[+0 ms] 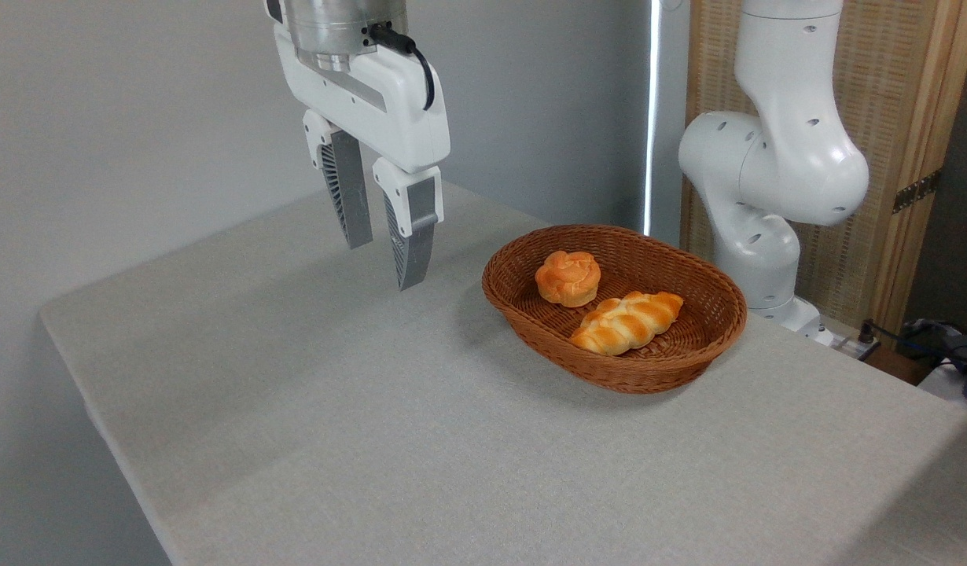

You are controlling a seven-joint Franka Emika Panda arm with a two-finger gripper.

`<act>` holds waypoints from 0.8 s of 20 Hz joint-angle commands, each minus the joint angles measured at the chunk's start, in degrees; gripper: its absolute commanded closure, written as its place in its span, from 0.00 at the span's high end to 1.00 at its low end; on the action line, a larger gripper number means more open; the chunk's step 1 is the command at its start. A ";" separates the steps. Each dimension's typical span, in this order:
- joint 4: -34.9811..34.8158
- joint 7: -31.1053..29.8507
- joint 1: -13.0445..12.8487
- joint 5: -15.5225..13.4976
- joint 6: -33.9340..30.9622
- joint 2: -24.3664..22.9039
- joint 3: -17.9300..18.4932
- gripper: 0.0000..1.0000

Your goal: Put bread into the basket

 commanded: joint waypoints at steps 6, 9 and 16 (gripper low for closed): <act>4.90 -3.32 -0.11 4.00 -4.56 2.44 -1.13 1.00; 4.90 -3.23 -0.11 4.35 -4.65 2.44 -1.13 1.00; 4.90 -2.53 -0.02 4.00 -4.48 2.35 -0.70 1.00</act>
